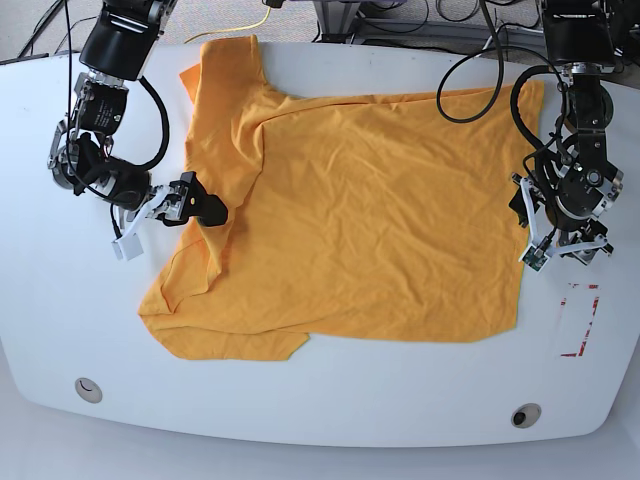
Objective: Layout the t-shirt on the table in an organized manner, then fold the t-shirt properly
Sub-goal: 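Release the shirt and move the right gripper back onto the fabric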
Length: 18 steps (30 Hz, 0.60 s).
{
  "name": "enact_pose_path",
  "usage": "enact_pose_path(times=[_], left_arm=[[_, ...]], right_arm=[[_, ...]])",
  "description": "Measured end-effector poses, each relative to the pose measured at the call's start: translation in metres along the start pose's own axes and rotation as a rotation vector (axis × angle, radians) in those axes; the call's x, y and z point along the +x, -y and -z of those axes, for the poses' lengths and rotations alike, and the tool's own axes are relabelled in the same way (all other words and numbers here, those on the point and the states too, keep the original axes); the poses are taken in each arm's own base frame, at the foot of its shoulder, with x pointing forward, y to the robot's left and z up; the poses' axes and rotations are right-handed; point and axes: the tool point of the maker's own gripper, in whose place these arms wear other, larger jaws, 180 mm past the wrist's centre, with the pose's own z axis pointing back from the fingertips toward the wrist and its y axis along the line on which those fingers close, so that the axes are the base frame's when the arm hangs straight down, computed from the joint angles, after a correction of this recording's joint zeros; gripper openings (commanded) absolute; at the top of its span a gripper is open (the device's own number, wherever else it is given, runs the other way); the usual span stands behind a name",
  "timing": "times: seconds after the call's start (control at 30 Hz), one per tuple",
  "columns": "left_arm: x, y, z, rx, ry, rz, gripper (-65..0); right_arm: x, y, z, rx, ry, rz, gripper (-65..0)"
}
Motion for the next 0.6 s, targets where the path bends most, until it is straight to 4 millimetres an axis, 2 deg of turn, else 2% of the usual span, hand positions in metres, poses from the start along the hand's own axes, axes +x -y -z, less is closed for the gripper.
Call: enact_pose_path(times=[0.27, 0.33, 0.4, 0.6], left_arm=[[0.000, 0.001, 0.000, -0.002, 0.003, -0.002, -22.2], [0.000, 0.000, 0.000, -0.001, 0.002, -0.001, -22.2], [0.000, 0.000, 0.000, -0.001, 0.001, -0.001, -22.2], [0.000, 0.000, 0.000, -0.001, 0.003, -0.001, -22.2]], right_arm=[[-0.025, 0.003, 0.021, 0.036, -0.075, -0.036, -0.3], [-0.028, 0.001, 0.025, 0.045, -0.084, -0.041, -2.5], [-0.029, -0.001, 0.027, 0.053, -0.086, -0.039, -8.9], [-0.028, 0.000, 0.026, 0.048, -0.082, -0.040, -50.1]])
